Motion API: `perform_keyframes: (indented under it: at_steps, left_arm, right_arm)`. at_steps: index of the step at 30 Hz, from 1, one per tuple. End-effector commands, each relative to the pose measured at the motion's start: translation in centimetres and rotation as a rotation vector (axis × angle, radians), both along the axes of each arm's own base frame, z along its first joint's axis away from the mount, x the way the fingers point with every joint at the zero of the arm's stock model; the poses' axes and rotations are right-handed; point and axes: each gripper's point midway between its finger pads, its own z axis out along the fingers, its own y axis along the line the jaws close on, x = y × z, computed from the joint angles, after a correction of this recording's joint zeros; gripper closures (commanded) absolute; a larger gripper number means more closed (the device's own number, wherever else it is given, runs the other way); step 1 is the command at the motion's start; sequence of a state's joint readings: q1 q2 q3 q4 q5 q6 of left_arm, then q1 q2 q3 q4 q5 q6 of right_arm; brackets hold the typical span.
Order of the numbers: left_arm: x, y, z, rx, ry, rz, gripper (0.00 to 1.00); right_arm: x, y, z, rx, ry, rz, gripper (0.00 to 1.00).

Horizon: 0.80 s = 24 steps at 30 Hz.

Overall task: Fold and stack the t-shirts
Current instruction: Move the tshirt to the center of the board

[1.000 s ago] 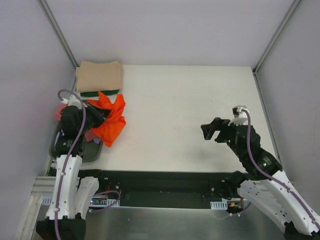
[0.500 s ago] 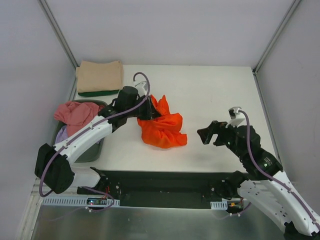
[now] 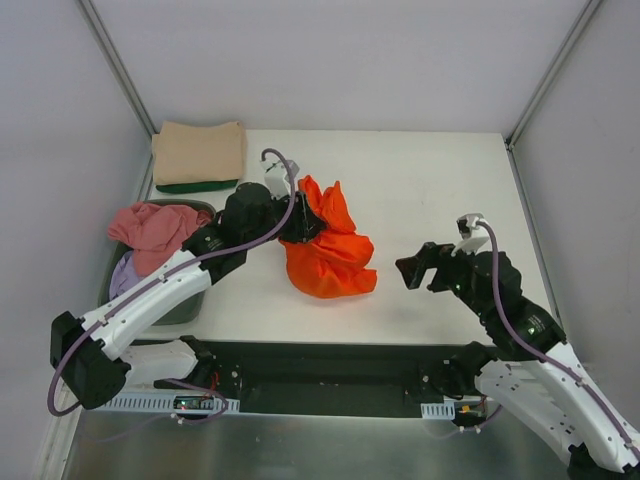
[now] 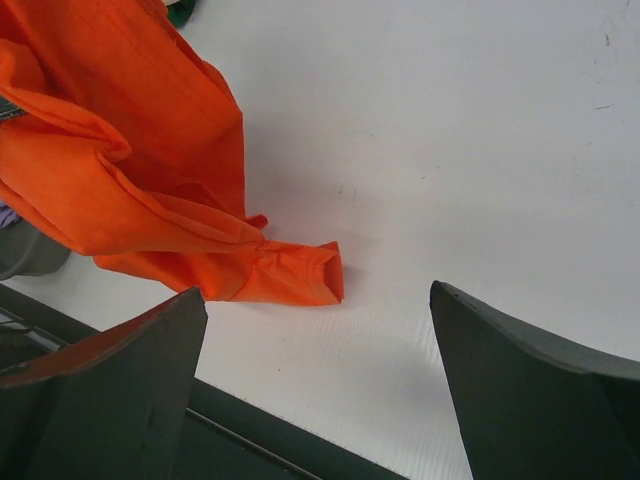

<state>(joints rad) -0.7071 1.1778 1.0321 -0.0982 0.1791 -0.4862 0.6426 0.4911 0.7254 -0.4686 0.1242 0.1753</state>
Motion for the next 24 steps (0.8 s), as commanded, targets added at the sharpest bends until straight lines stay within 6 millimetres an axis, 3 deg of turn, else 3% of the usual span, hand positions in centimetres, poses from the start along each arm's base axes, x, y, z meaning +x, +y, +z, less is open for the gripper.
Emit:
perform_keyframes:
  at_steps: [1,2,3,4,6,10,14,19,24]
  left_arm:
    - [3.7,5.8,-2.0,0.109,-0.047,0.375,0.49]
    - [3.9,7.3,-3.3,0.167,-0.011,0.445,0.33]
    - [3.9,8.4,-3.7,0.206,0.008,0.49,0.09]
    - [3.8,9.3,-4.3,0.249,0.024,0.517,0.01]
    - [3.4,10.9,-4.9,0.289,0.035,0.578,0.01]
    - [2.3,13.0,-6.0,0.273,0.053,0.642,0.01]
    - [1.0,15.4,-8.8,0.222,0.152,0.696,0.01]
    - [-0.9,15.9,-12.4,0.19,0.281,0.65,0.01]
    - [-2.4,15.1,-15.4,0.207,0.373,0.592,0.01]
  right_arm:
    - [0.5,0.3,1.8,0.026,-0.037,-0.001,0.04]
    - [0.3,0.3,1.9,0.029,-0.039,0.005,0.04]
    - [0.2,0.4,2.2,0.038,-0.047,0.014,0.04]
    - [-0.3,0.7,2.2,0.042,-0.051,0.046,0.04]
    - [-1.0,1.2,2.6,0.047,-0.075,0.105,0.04]
    - [-0.4,0.5,1.1,0.022,-0.088,0.063,0.04]
    - [0.1,1.0,-0.1,0.007,-0.045,0.064,0.04]
    - [1.7,2.7,-2.4,-0.044,0.023,0.089,0.04]
    - [5.8,6.0,-4.8,-0.141,0.098,0.144,0.04]
